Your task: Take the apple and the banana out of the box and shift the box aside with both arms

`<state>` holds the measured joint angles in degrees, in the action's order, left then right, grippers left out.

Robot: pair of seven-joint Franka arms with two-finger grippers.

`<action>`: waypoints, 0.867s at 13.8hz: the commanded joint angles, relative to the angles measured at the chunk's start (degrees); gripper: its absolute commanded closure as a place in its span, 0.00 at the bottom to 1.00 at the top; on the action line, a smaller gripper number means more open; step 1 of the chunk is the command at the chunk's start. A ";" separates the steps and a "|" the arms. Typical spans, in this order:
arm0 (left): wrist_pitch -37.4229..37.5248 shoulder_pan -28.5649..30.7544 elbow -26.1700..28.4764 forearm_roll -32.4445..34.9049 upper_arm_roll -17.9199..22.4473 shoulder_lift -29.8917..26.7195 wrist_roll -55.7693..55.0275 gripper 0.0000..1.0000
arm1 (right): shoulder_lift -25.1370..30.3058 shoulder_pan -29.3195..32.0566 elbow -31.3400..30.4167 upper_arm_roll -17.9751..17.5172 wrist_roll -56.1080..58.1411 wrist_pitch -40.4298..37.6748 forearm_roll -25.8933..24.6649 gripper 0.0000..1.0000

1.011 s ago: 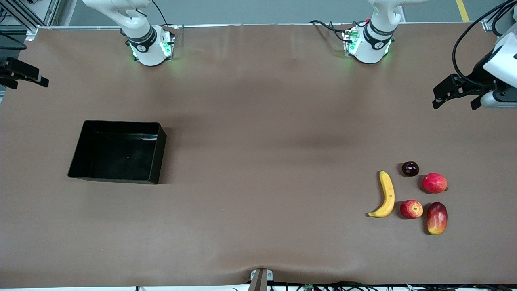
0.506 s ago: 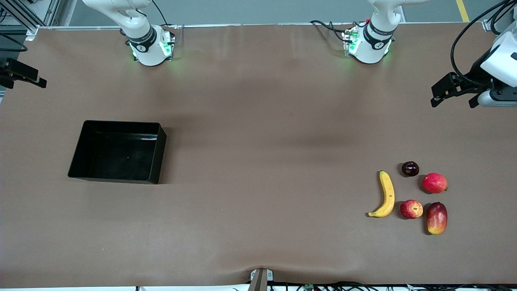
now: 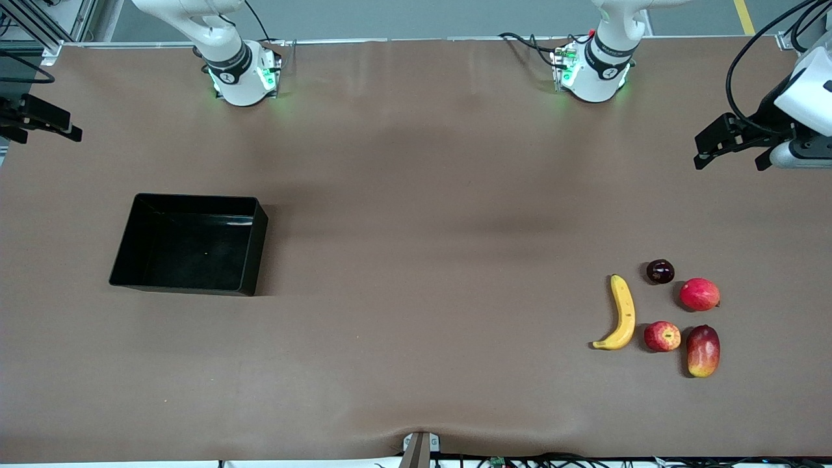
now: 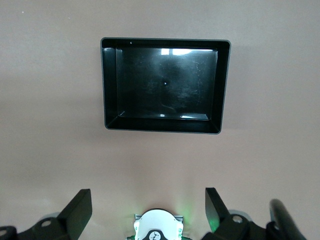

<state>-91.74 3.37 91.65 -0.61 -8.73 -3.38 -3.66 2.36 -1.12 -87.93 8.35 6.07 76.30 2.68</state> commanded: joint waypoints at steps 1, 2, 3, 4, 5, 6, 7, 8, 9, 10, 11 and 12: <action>1.12 0.32 0.55 -0.53 -0.24 -1.37 -0.56 0.00 | 0.80 -0.72 -0.67 0.09 -0.80 0.34 -1.19 0.00; 1.12 0.23 0.55 -0.53 -0.15 -1.37 -0.56 0.00 | 0.80 -0.64 -0.67 0.09 -0.80 0.34 -1.19 0.00; 1.12 0.32 0.55 -0.53 -0.24 -1.37 -0.56 0.00 | 0.80 -0.64 -0.84 0.09 -0.71 0.34 -1.28 0.00; 1.12 0.32 0.47 -0.53 -0.24 -1.37 -0.47 0.00 | 0.80 -0.64 -0.84 0.09 -0.80 0.26 -1.89 0.00; 1.12 0.32 0.46 -0.44 -0.24 -1.28 -0.47 0.00 | 0.80 -0.64 -0.75 0.09 -0.80 0.17 -2.07 0.00; 1.12 0.23 0.29 -0.44 -0.24 -1.10 -0.39 0.00 | 0.80 -0.64 -0.75 0.00 -0.80 0.17 -2.07 0.00; 1.12 0.23 0.20 -0.27 -0.24 -1.10 -0.38 0.00 | 0.71 -0.72 -0.84 0.00 -0.80 0.17 -2.07 0.00; 1.12 0.23 0.20 -0.18 -0.15 -1.10 -0.38 0.00 | 0.62 -0.72 -0.84 0.09 -0.80 0.26 -2.07 0.00; 1.12 0.23 0.11 -0.18 -0.15 -1.10 -0.38 0.00 | 0.62 -0.72 -0.84 0.00 -0.80 0.17 -2.07 0.00; 1.12 0.23 0.03 -0.18 -0.06 -1.10 -0.30 0.00 | 0.71 -0.72 -0.84 0.00 -0.80 0.08 -2.07 0.00; 1.12 0.32 -0.06 0.17 -0.06 -1.10 -0.30 0.00 | 0.62 -0.72 -0.84 0.00 -0.97 0.08 -2.07 0.00; 1.12 0.23 -0.06 0.78 -0.06 -1.10 -0.30 0.00 | 0.62 -0.72 -0.84 0.00 -0.97 0.08 -2.07 0.00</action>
<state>-91.51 3.39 91.57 -0.59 -8.67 -3.38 -3.79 2.36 -1.15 -88.17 8.30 6.07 76.29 1.83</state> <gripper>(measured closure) 0.000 0.000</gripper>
